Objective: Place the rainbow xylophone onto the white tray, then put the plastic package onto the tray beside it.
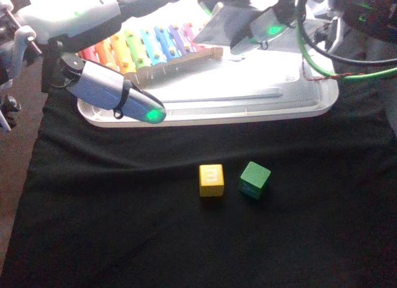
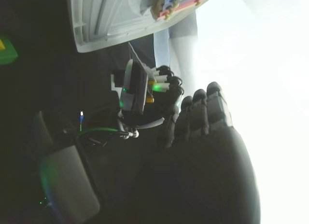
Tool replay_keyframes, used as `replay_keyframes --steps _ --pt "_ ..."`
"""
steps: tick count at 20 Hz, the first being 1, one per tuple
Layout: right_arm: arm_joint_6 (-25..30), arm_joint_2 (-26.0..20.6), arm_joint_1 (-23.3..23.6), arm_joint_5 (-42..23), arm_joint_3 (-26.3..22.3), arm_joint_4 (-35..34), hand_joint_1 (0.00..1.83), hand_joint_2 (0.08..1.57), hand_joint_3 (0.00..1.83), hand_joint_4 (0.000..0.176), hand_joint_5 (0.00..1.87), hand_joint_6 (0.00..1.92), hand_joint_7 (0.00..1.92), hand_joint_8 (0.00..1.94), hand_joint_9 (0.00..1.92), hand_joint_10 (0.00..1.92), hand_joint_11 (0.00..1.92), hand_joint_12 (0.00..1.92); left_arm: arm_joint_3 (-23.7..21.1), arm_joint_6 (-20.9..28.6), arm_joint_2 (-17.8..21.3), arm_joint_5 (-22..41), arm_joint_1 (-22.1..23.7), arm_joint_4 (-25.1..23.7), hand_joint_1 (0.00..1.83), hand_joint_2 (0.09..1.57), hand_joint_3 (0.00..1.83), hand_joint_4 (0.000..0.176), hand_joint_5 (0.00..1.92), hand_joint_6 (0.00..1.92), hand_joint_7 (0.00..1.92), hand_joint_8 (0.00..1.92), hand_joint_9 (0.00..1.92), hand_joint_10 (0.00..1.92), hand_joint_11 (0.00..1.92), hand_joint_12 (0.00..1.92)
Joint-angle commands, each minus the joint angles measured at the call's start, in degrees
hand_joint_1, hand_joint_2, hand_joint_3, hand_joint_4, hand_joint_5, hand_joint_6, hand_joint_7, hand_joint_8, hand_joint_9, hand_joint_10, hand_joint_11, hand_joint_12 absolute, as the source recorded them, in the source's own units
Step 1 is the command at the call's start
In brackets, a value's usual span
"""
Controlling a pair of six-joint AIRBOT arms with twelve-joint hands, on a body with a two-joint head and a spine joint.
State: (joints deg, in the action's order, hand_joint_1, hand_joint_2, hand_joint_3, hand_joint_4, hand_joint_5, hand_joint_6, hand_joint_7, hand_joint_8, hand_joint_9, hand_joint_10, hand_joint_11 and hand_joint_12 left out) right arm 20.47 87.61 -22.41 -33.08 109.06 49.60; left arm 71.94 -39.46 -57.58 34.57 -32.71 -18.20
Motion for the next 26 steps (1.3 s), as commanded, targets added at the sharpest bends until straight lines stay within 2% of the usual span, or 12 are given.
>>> replay_keyframes --steps 1,2,3,5,8,10,16,18,19,20,21,26 --pt "1.1 0.1 0.5 -4.7 0.6 -3.5 1.74 1.03 0.00 0.056 0.73 1.92 0.80 1.94 1.00 1.92 1.13 1.92 -0.1 0.1 0.6 6.5 0.5 1.9 0.73 0.72 0.00 0.036 0.00 0.00 0.00 0.00 0.00 0.00 0.00 0.00" --pt "1.7 0.6 0.0 -4.7 1.2 -3.5 1.77 1.03 0.00 0.005 0.73 1.92 0.81 1.94 1.02 1.92 1.16 1.92 -0.1 0.1 0.7 6.5 0.5 2.0 0.75 0.73 0.00 0.035 0.00 0.00 0.00 0.00 0.00 0.00 0.00 0.00" --pt "2.0 0.9 -0.5 -4.5 1.6 -3.5 1.78 1.02 0.00 0.000 0.75 1.92 0.86 1.94 1.07 1.92 1.21 1.92 -0.2 0.1 0.8 6.5 0.5 2.1 0.73 0.74 0.01 0.032 0.00 0.00 0.00 0.00 0.00 0.00 0.00 0.00" --pt "2.3 1.1 -1.0 -4.2 2.0 -3.5 1.75 1.03 0.00 0.000 0.77 1.92 0.91 1.94 1.12 1.92 1.25 1.92 -0.3 0.1 0.9 6.7 0.5 2.2 0.73 0.75 0.01 0.013 0.00 0.00 0.00 0.00 0.00 0.00 0.00 0.00" --pt "3.0 1.3 -1.5 -4.1 2.5 -3.5 1.76 1.02 0.00 0.000 0.69 1.92 0.79 1.94 0.97 1.92 1.14 1.92 -0.3 0.1 0.9 6.8 0.5 2.3 0.71 0.78 0.02 0.056 0.00 0.00 0.00 0.00 0.00 0.00 0.00 0.00" --pt "3.2 1.4 -1.7 -4.1 2.5 -3.6 1.77 1.03 0.00 0.000 0.66 1.92 0.76 1.94 0.95 1.92 1.12 1.92 -0.4 0.1 0.9 6.8 0.4 2.3 0.70 0.78 0.02 0.037 0.00 0.00 0.00 0.00 0.00 0.00 0.00 0.00" --pt "3.5 1.6 -2.5 -4.1 2.7 -3.9 1.73 1.02 0.00 0.000 0.67 1.92 0.79 1.94 0.92 1.92 1.02 1.92 -0.4 0.1 0.9 6.7 0.3 2.3 0.68 0.77 0.01 0.049 0.00 0.00 0.00 0.00 0.00 0.00 0.00 0.00" --pt "3.5 1.7 -2.6 -4.1 2.8 -3.9 1.44 1.11 0.03 0.000 0.67 1.72 0.85 1.39 0.85 1.71 0.83 1.74 -0.4 0.1 0.9 6.7 0.3 2.3 0.69 0.77 0.00 0.049 0.00 0.00 0.00 0.00 0.00 0.00 0.00 0.00" --pt "3.6 1.7 -2.6 -4.1 2.8 -3.9 1.39 1.12 0.02 0.000 0.67 1.59 0.90 1.23 0.84 1.61 0.82 1.67 -0.4 0.1 0.9 6.7 0.3 2.3 0.69 0.77 0.00 0.056 0.00 0.00 0.00 0.00 0.00 0.00 0.00 0.00" --pt "3.7 1.8 -2.7 -4.1 2.8 -3.9 1.25 1.15 0.01 0.000 0.79 1.31 0.93 1.17 0.84 1.48 0.79 1.60 -0.4 0.1 0.9 6.7 0.3 2.3 0.69 0.78 0.01 0.111 0.00 0.00 0.00 0.00 0.00 0.00 0.00 0.00" --pt "3.7 1.9 -2.7 -4.1 2.8 -3.9 1.18 1.14 0.00 0.000 0.89 1.09 0.78 1.51 0.80 1.70 0.82 1.86 -0.4 0.1 0.9 6.6 0.3 2.3 0.70 0.80 0.01 0.121 0.00 0.00 0.00 0.00 0.00 0.00 0.00 0.00" --pt "3.7 1.9 -2.7 -4.1 3.0 -3.9 1.16 1.14 0.00 0.000 0.90 1.09 0.76 1.54 0.84 1.72 0.86 1.90 -0.4 0.0 0.9 6.5 0.3 2.3 0.68 0.77 0.00 0.071 0.00 0.00 0.00 0.00 0.00 0.00 0.00 0.00"
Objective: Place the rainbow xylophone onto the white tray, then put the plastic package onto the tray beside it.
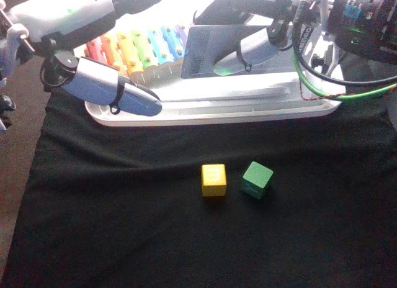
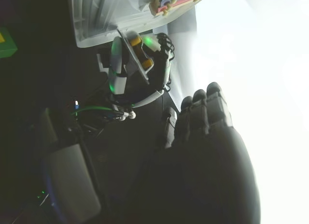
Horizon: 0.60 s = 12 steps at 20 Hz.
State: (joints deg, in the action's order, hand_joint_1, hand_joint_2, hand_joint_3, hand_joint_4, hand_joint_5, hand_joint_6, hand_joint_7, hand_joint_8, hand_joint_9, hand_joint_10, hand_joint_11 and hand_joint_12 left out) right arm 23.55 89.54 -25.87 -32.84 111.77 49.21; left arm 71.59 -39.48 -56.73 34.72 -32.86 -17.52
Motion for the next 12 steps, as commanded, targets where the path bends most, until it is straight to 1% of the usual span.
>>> replay_keyframes --steps 1,2,3,4,5,6,7,8,9,10,11,12 --pt "0.7 0.0 0.7 -4.3 0.3 -3.4 1.31 1.02 0.00 0.000 0.76 0.61 0.74 1.36 0.78 1.57 0.76 1.78 0.0 0.1 0.1 6.2 0.5 1.6 0.70 0.80 0.01 0.124 0.00 0.00 0.00 0.00 0.00 0.00 0.00 0.00" --pt "0.7 0.0 0.7 -4.4 0.3 -3.4 1.31 1.02 0.00 0.000 0.76 0.61 0.74 1.36 0.78 1.57 0.76 1.78 0.0 0.1 0.0 6.2 0.5 1.6 0.70 0.80 0.01 0.124 0.00 0.00 0.00 0.00 0.00 0.00 0.00 0.00" --pt "0.7 0.0 0.7 -4.4 0.3 -3.3 1.30 0.96 0.00 0.000 0.76 0.19 0.69 1.22 0.70 1.40 0.60 1.69 0.0 0.1 0.0 6.1 0.5 1.5 0.74 0.79 0.00 0.110 0.00 0.00 0.00 0.00 0.00 0.00 0.00 0.00" --pt "0.8 0.0 0.7 -4.4 0.3 -3.3 1.30 0.96 0.00 0.000 0.76 0.19 0.69 1.22 0.70 1.40 0.60 1.69 0.0 0.0 0.0 6.1 0.5 1.5 0.74 0.79 0.00 0.110 0.00 0.00 0.00 0.00 0.00 0.00 0.00 0.00" --pt "0.8 0.0 0.7 -4.4 0.3 -3.1 1.27 0.93 0.00 0.000 0.73 0.11 0.68 1.07 0.70 1.26 0.61 1.63 0.0 0.0 0.0 6.0 0.5 1.5 0.71 0.80 0.00 0.116 0.00 0.00 0.00 0.00 0.00 0.00 0.00 0.00" --pt "0.8 0.0 0.7 -4.5 0.3 -3.1 1.26 0.92 0.00 0.000 0.70 0.05 0.63 0.98 0.65 1.22 0.58 1.61 0.0 0.0 0.0 6.0 0.4 1.5 0.71 0.80 0.00 0.097 0.00 0.00 0.00 0.00 0.00 0.00 0.00 0.00" --pt "0.8 0.0 0.7 -4.5 0.3 -3.0 1.21 0.91 0.00 0.000 0.63 0.01 0.56 0.83 0.58 1.12 0.53 1.54 0.0 0.0 0.0 6.0 0.4 1.5 0.71 0.79 0.00 0.076 0.00 0.00 0.00 0.00 0.00 0.00 0.00 0.00" --pt "0.8 0.0 0.7 -4.5 0.3 -2.8 1.14 0.89 0.00 0.060 0.48 0.00 0.56 0.35 0.52 0.74 0.44 1.35 0.0 0.0 0.0 6.0 0.4 1.5 0.70 0.80 0.00 0.056 0.00 0.00 0.00 0.00 0.00 0.00 0.00 0.00" --pt "0.8 0.0 0.7 -4.5 0.3 -2.7 1.11 0.88 0.00 0.102 0.42 0.00 0.56 0.17 0.48 0.59 0.39 1.31 0.0 0.0 0.0 6.0 0.4 1.5 0.69 0.80 0.00 0.056 0.00 0.00 0.00 0.00 0.00 0.00 0.00 0.00" --pt "0.8 0.0 0.7 -4.5 0.3 -2.7 1.11 0.88 0.00 0.102 0.42 0.00 0.56 0.17 0.48 0.59 0.39 1.31 0.0 0.0 0.0 6.0 0.4 1.5 0.69 0.80 0.00 0.056 0.00 0.00 0.00 0.00 0.00 0.00 0.00 0.00" --pt "0.8 0.0 0.7 -4.6 0.3 -2.6 1.05 0.88 0.00 0.146 0.33 0.00 0.52 0.02 0.47 0.31 0.30 1.21 0.0 0.0 0.0 6.0 0.4 1.5 0.68 0.81 0.01 0.095 0.00 0.00 0.00 0.00 0.00 0.00 0.00 0.00" --pt "0.8 0.0 0.7 -4.6 0.2 -2.6 1.05 0.88 0.00 0.160 0.29 0.00 0.51 0.01 0.47 0.24 0.30 1.16 0.0 0.0 0.0 6.0 0.4 1.5 0.71 0.81 0.00 0.095 0.00 0.00 0.00 0.00 0.00 0.00 0.00 0.00"
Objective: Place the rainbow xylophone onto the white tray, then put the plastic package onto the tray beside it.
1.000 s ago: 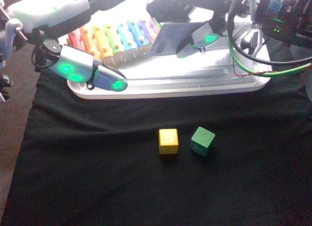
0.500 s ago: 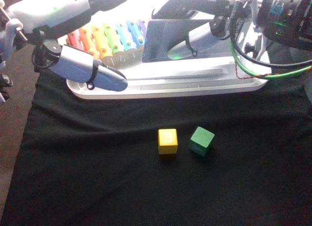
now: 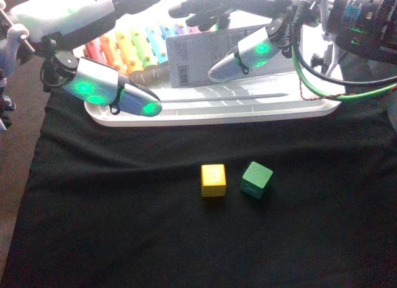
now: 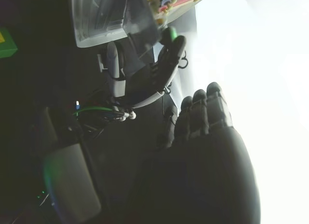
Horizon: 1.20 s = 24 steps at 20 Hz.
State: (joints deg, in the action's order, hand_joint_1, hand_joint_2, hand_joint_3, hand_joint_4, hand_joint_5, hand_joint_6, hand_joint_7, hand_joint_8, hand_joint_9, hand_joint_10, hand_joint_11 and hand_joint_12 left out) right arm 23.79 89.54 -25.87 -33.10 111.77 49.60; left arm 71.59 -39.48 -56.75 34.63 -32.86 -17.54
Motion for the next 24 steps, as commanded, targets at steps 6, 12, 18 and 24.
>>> replay_keyframes --steps 6,12,18,24 --pt "1.6 -0.9 0.5 -5.9 -0.2 -3.0 0.93 0.74 0.00 0.176 0.00 0.00 0.20 0.00 0.20 0.01 0.01 0.67 -0.1 0.1 0.1 6.1 0.0 1.6 0.68 0.79 0.00 0.067 0.00 0.00 0.00 0.00 0.00 0.00 0.00 0.00" --pt "1.9 -3.4 0.3 -9.5 -2.0 -5.1 0.88 0.67 0.00 0.176 0.00 0.00 0.04 0.00 0.03 0.00 0.00 0.36 -0.1 -0.1 0.7 7.2 -2.5 5.2 0.69 0.77 0.00 0.079 0.00 0.00 0.00 0.00 0.00 0.00 0.00 0.00" --pt "-2.3 -10.1 0.3 -14.1 -9.3 -10.8 0.81 0.66 0.00 0.176 0.00 0.00 0.00 0.00 0.00 0.00 0.00 0.05 -1.2 -2.8 2.4 13.2 -5.6 13.0 0.66 0.76 0.00 0.116 0.00 0.00 0.00 0.00 0.00 0.00 0.00 0.00" --pt "-10.4 -16.8 -3.8 -24.4 -17.4 -23.2 0.74 0.67 0.00 0.176 0.00 0.00 0.00 0.00 0.02 0.01 0.12 0.08 -7.2 -4.5 8.1 28.1 -11.8 19.8 0.73 0.66 0.00 0.169 0.00 0.00 0.00 0.00 0.00 0.00 0.00 0.00"
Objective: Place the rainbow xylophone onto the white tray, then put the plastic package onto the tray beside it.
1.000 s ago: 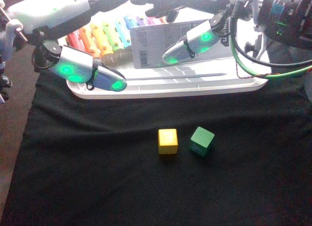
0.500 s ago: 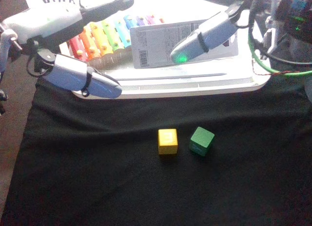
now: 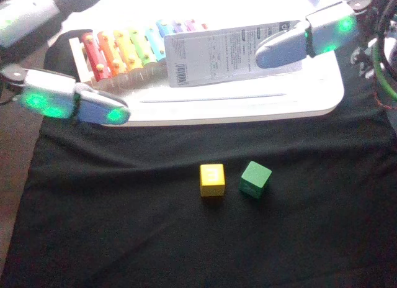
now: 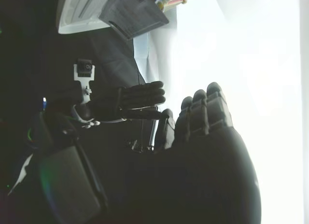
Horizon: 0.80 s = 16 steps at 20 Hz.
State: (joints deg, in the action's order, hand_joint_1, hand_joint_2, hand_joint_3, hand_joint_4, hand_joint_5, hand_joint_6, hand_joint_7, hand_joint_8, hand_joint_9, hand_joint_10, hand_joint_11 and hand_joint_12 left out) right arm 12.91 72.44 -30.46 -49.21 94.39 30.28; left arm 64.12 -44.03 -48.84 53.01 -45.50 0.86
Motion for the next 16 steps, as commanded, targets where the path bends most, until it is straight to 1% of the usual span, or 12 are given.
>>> replay_keyframes --steps 1,2,3,4,6,7,9,10,11,12,15,16 --pt "-0.7 -0.4 0.6 -9.3 -1.1 -5.0 0.75 0.67 0.00 0.176 0.00 0.00 0.00 0.00 0.01 0.00 0.10 0.07 -0.5 -0.2 1.0 11.3 0.4 1.5 0.74 0.66 0.00 0.174 0.00 0.00 0.00 0.00 0.00 0.00 0.00 0.00" --pt "-3.1 -1.7 0.2 -10.6 -2.9 -6.8 0.75 0.67 0.00 0.176 0.00 0.00 0.00 0.00 0.01 0.00 0.10 0.07 -1.4 -0.6 1.9 13.1 0.2 1.5 0.74 0.66 0.00 0.174 0.00 0.00 0.00 0.00 0.00 0.00 0.00 0.00" --pt "-5.6 -3.2 -0.1 -12.2 -5.1 -8.7 0.76 0.67 0.00 0.176 0.00 0.00 0.01 0.00 0.00 0.00 0.12 0.08 -2.2 -1.1 2.6 15.2 0.2 1.5 0.74 0.68 0.00 0.067 0.00 0.00 0.00 0.00 0.00 0.00 0.00 0.00" --pt "-6.9 -4.7 -0.5 -14.1 -6.9 -10.0 0.77 0.69 0.01 0.176 0.00 0.00 0.01 0.00 0.00 0.00 0.09 0.06 -3.0 -1.6 3.3 17.5 0.2 1.5 0.75 0.70 0.01 0.054 0.00 0.00 0.00 0.00 0.00 0.00 0.00 0.00" --pt "-7.6 -6.6 -1.0 -17.5 -9.3 -10.8 0.82 0.69 0.01 0.176 0.00 0.00 0.00 0.00 0.00 0.00 0.09 0.06 -4.4 -2.3 4.0 22.6 -0.2 1.3 0.75 0.71 0.02 0.047 0.00 0.00 0.00 0.00 0.00 0.00 0.00 0.00" --pt "-9.0 -8.2 -1.4 -19.9 -11.3 -11.6 0.84 0.68 0.00 0.176 0.00 0.00 0.01 0.00 0.00 0.00 0.07 0.06 -5.3 -3.4 4.3 25.6 -0.4 1.3 0.71 0.71 0.01 0.069 0.00 0.00 0.00 0.00 0.00 0.00 0.00 0.00" --pt "-14.4 -12.2 -1.7 -21.6 -16.1 -13.3 0.81 0.69 0.00 0.176 0.00 0.00 0.00 0.00 0.00 0.00 0.06 0.06 -6.5 -4.8 4.3 30.1 -0.5 1.3 0.75 0.75 0.02 0.030 0.00 0.00 0.00 0.00 0.00 0.00 0.00 0.00" --pt "-16.0 -13.7 -2.0 -22.9 -18.0 -14.1 0.81 0.69 0.00 0.176 0.00 0.00 0.00 0.00 0.00 0.00 0.06 0.06 -7.2 -5.2 4.7 32.4 -1.1 1.2 0.75 0.75 0.02 0.030 0.00 0.00 0.00 0.00 0.00 0.00 0.00 0.00" --pt "-16.2 -14.1 -2.4 -24.1 -18.7 -14.7 0.84 0.67 0.00 0.176 0.00 0.00 0.00 0.00 0.00 0.00 0.03 0.05 -7.8 -5.7 5.2 33.9 -1.8 1.4 0.74 0.76 0.02 0.047 0.00 0.00 0.00 0.00 0.00 0.00 0.00 0.00" --pt "-16.2 -13.8 -2.9 -25.9 -19.2 -15.3 0.81 0.70 0.01 0.176 0.00 0.00 0.00 0.00 0.00 0.00 0.00 0.01 -9.0 -7.1 6.2 35.9 -3.1 1.9 0.73 0.77 0.02 0.042 0.00 0.00 0.00 0.00 0.00 0.00 0.00 0.00" --pt "-17.8 -13.0 -6.2 -30.1 -19.5 -18.9 0.68 0.78 0.01 0.176 0.00 0.00 0.00 0.00 0.00 0.00 0.00 0.00 -10.2 -9.8 7.1 38.5 -4.8 2.5 0.76 0.74 0.01 0.060 0.00 0.00 0.00 0.00 0.00 0.00 0.00 0.00" --pt "-18.3 -12.8 -7.8 -31.4 -19.5 -20.5 0.74 0.72 0.00 0.176 0.00 0.00 0.00 0.00 0.00 0.00 0.00 0.00 -10.2 -10.5 6.8 38.4 -4.7 2.6 0.78 0.74 0.01 0.034 0.00 0.00 0.00 0.00 0.00 0.00 0.00 0.00"
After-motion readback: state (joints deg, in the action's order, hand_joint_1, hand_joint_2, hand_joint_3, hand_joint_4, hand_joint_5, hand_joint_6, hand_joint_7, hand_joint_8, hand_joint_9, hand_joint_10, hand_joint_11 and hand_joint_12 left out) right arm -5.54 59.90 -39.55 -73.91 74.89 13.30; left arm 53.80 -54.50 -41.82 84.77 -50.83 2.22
